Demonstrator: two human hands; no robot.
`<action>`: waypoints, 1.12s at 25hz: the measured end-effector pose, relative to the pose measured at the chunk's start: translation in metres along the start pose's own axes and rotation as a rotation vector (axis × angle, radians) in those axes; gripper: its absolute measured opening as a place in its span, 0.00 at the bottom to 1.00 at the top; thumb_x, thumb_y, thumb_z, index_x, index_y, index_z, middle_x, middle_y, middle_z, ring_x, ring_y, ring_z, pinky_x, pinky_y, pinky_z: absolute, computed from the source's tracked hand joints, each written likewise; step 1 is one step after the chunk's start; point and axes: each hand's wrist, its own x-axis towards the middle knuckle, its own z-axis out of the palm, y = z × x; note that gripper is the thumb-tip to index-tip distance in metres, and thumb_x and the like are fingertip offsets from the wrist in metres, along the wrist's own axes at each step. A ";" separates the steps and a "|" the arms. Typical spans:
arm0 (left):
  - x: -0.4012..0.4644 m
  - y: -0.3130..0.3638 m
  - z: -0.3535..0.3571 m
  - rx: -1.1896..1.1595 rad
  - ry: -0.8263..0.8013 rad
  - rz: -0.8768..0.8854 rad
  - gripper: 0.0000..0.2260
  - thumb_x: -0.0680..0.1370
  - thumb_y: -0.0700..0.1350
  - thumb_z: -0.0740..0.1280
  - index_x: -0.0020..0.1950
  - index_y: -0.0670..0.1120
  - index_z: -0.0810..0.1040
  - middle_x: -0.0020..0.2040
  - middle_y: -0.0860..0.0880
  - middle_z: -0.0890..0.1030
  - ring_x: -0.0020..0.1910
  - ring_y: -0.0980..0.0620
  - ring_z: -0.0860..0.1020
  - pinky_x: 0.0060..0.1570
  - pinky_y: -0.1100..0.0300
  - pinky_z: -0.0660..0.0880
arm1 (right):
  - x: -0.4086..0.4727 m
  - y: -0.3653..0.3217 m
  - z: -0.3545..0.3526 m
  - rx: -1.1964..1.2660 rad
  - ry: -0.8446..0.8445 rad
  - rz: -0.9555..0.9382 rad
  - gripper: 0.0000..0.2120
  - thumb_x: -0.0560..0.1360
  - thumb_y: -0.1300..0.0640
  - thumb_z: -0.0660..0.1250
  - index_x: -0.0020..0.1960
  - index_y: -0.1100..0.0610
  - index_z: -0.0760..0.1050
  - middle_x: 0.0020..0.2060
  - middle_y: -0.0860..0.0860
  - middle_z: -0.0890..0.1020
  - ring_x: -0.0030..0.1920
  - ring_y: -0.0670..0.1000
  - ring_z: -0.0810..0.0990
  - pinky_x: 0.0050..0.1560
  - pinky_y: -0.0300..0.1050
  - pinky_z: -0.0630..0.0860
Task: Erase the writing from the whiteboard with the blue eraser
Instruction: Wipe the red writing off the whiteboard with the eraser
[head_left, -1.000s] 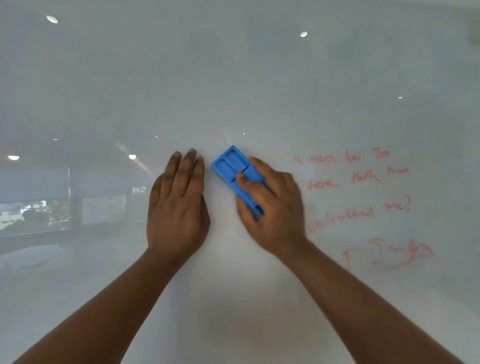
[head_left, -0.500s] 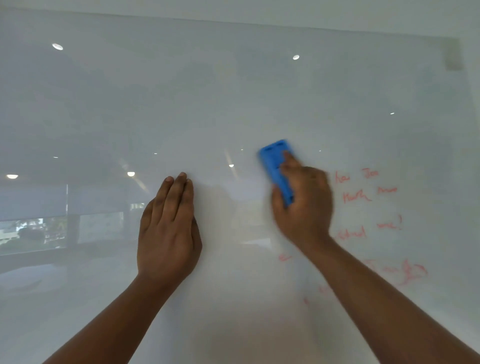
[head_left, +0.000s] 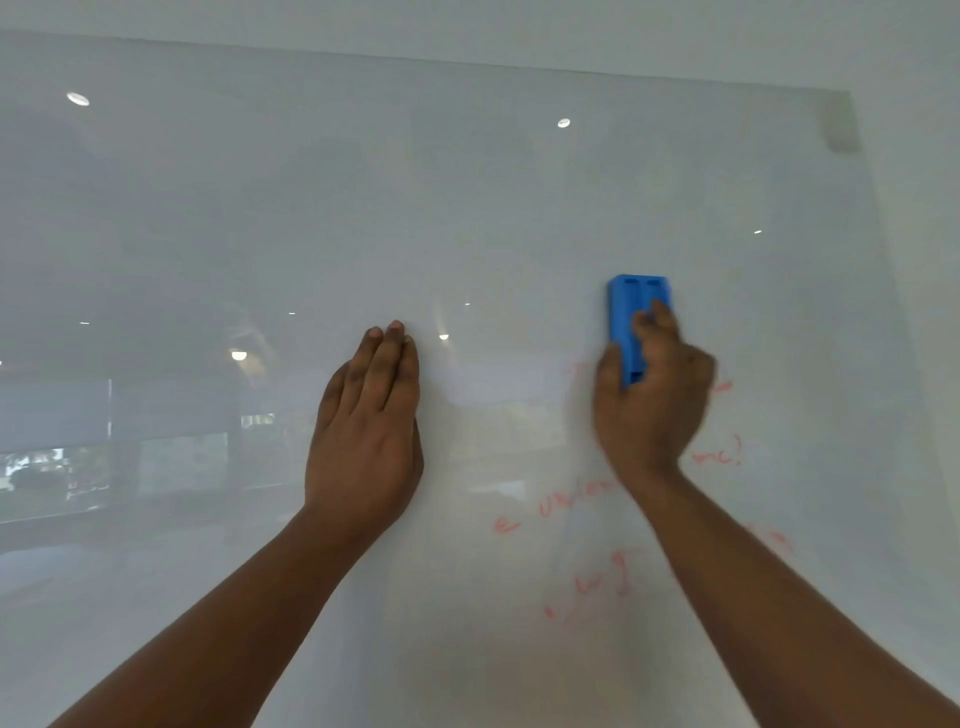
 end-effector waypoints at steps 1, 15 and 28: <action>0.001 0.010 0.004 -0.006 -0.009 0.017 0.28 0.80 0.33 0.58 0.81 0.38 0.61 0.82 0.42 0.61 0.83 0.42 0.58 0.79 0.47 0.57 | -0.015 -0.009 0.007 0.007 -0.041 -0.126 0.18 0.76 0.56 0.70 0.65 0.57 0.78 0.69 0.54 0.80 0.55 0.62 0.78 0.59 0.52 0.76; 0.011 0.036 0.019 -0.029 0.077 -0.030 0.27 0.79 0.37 0.56 0.80 0.40 0.65 0.80 0.43 0.66 0.81 0.44 0.61 0.78 0.47 0.60 | 0.035 0.083 -0.026 0.050 -0.015 -0.200 0.17 0.76 0.56 0.70 0.64 0.57 0.79 0.68 0.53 0.80 0.57 0.59 0.79 0.59 0.51 0.78; 0.006 0.038 0.026 -0.046 0.187 0.003 0.24 0.77 0.33 0.59 0.75 0.37 0.73 0.76 0.40 0.73 0.77 0.41 0.69 0.74 0.46 0.66 | -0.007 0.079 -0.037 0.030 -0.105 -0.425 0.15 0.76 0.60 0.73 0.61 0.62 0.81 0.67 0.58 0.80 0.56 0.61 0.83 0.62 0.51 0.76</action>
